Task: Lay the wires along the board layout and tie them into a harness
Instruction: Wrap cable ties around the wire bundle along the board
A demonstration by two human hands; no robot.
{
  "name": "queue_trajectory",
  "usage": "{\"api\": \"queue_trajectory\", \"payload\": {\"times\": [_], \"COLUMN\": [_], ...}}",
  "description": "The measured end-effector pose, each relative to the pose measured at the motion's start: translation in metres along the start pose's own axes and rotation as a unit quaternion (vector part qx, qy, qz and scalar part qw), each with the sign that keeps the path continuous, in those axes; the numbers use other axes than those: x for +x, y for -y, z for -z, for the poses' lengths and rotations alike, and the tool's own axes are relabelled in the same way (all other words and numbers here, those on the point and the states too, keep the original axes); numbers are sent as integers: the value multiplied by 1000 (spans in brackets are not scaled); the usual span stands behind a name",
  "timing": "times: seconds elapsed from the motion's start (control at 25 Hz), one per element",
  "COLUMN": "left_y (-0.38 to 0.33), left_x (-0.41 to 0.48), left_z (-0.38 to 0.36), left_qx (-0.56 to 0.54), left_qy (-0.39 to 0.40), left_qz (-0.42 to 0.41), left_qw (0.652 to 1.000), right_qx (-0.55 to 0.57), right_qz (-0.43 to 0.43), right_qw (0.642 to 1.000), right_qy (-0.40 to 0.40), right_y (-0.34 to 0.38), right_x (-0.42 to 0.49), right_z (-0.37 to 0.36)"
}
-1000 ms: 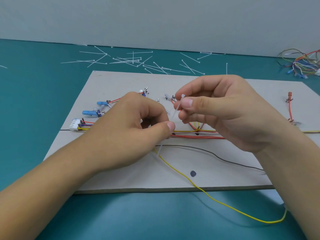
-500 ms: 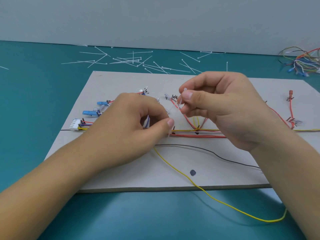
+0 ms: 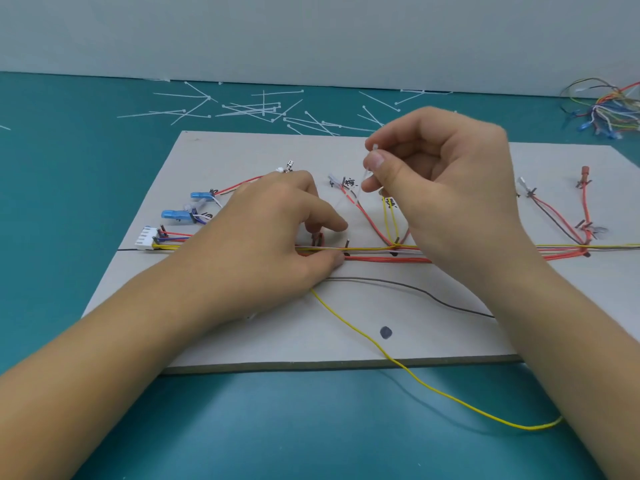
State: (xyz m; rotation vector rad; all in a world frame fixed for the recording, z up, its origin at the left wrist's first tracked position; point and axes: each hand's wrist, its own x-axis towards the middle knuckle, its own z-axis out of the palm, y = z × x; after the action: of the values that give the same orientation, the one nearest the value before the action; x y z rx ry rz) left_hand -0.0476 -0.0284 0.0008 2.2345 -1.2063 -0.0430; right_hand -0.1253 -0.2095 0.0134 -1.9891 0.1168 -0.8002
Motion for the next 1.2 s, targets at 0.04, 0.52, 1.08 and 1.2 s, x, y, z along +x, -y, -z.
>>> {"api": "queue_trajectory", "payload": {"times": [0.04, 0.52, 1.08, 1.2], "left_y": [0, 7, 4, 3], "left_x": [1, 4, 2, 2], "left_z": [-1, 4, 4, 5], "left_qx": [2, -25, -37, -39], "left_qy": [2, 19, 16, 14], "left_qz": [5, 30, 31, 31], "left_qw": [1000, 999, 999, 999], "right_qx": [-4, -57, -103, -111], "right_qz": [0, 1, 16, -10], "right_qw": [1000, 988, 994, 991], "right_qy": [1, 145, 39, 76], "right_y": [-1, -10, -7, -8], "right_x": [0, -3, 8, 4], "right_z": [0, -9, 5, 0]}}
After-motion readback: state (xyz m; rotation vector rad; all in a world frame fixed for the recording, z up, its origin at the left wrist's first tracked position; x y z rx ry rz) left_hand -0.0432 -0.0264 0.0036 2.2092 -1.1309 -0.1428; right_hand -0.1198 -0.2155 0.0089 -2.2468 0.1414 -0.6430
